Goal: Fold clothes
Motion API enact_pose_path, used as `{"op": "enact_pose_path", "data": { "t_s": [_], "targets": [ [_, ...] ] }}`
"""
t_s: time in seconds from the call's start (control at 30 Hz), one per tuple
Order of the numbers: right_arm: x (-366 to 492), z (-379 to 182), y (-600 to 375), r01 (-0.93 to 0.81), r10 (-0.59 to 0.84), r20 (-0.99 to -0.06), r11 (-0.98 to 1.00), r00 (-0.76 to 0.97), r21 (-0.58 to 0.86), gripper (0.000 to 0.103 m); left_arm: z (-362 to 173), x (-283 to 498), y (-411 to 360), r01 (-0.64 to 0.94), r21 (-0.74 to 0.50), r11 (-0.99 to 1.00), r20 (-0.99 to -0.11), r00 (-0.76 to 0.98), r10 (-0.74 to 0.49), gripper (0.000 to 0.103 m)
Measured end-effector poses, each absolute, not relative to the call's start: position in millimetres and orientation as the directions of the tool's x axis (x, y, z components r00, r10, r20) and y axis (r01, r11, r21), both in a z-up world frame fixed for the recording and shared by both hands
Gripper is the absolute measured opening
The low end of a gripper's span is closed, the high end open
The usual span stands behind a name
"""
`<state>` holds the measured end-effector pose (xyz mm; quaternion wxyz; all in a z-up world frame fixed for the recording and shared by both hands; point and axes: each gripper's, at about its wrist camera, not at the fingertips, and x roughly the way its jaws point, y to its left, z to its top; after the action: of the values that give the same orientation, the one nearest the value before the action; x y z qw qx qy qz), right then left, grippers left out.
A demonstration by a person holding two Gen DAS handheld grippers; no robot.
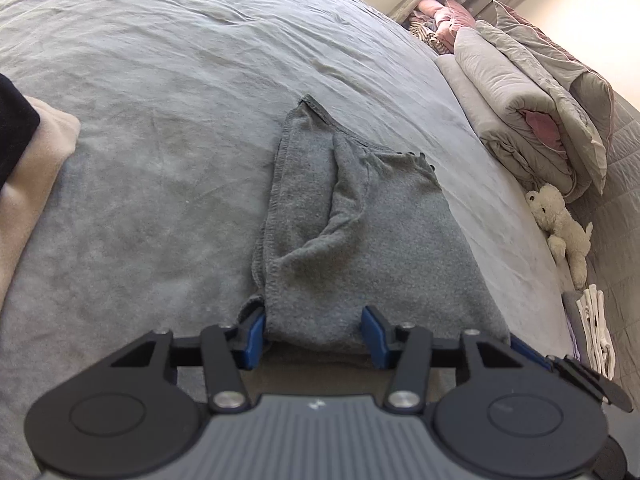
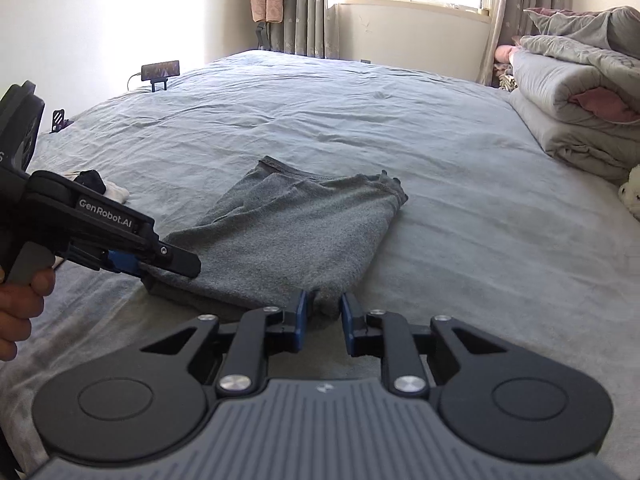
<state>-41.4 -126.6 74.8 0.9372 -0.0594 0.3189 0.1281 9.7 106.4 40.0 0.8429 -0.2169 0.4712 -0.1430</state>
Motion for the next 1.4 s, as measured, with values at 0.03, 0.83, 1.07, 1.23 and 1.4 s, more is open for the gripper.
{"op": "enact_pose_path", "data": {
  "t_s": [0.03,0.83,1.07,1.23,1.4],
  "targets": [
    [-42,76,-131,-0.265,0.175,-0.609,0.963,0.773,-0.059,0.000,41,8,104,0.047,-0.496,0.867,-0.730,0.518,-0.446,0.044],
    [-20,56,-172,-0.096,0.316,-0.632,0.929,0.707,0.356,0.056,45,11,112,0.014,-0.461,0.888,-0.754,0.521,-0.400,0.016],
    [-72,55,-70,-0.520,0.375,-0.545,0.844,0.750,-0.134,0.056,43,14,120,-0.019,-0.482,0.876,-0.761,0.504,-0.408,0.014],
    [-82,33,-27,-0.572,0.365,-0.495,0.730,0.788,-0.374,0.056,45,10,126,-0.015,-0.488,0.873,-0.752,0.515,-0.412,0.014],
    [-76,23,-10,-0.588,0.369,-0.486,0.674,0.792,-0.447,0.056,45,9,129,0.006,-0.502,0.865,-0.737,0.520,-0.431,0.008]
  ]
}}
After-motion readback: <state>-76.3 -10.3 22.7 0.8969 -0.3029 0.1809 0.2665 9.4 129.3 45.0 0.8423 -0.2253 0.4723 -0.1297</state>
